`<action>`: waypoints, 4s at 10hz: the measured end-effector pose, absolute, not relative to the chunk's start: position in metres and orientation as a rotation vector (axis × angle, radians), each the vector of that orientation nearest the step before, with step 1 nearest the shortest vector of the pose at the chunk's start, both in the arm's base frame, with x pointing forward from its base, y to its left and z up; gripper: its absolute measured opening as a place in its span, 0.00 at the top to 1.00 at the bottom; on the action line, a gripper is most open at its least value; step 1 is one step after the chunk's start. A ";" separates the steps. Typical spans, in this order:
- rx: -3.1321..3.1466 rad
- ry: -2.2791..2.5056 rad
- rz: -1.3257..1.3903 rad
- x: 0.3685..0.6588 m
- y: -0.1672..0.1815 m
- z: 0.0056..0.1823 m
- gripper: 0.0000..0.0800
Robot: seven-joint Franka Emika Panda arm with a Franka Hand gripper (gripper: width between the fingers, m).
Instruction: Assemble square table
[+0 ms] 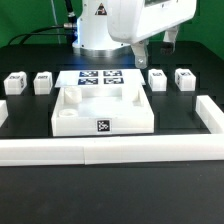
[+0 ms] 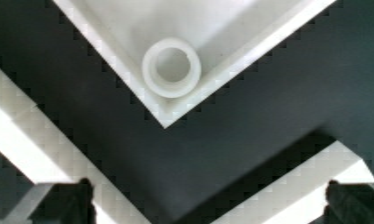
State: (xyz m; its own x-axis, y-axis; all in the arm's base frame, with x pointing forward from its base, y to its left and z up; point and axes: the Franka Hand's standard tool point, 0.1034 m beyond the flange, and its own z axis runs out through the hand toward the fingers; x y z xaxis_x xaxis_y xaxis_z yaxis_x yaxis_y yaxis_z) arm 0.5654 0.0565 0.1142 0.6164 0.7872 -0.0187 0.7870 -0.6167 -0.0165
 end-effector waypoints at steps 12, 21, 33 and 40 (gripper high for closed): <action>-2.556 -1.798 0.047 0.496 0.013 0.083 0.19; -2.309 -2.088 -0.012 0.451 -0.020 0.021 0.19; -2.310 -2.086 -0.010 0.450 -0.021 0.020 0.93; -2.239 -2.156 -0.069 0.494 0.068 0.020 0.93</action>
Offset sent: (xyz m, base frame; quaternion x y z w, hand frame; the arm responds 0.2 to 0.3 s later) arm 0.0000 0.0000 0.0000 0.0000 0.0000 0.0000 1.0000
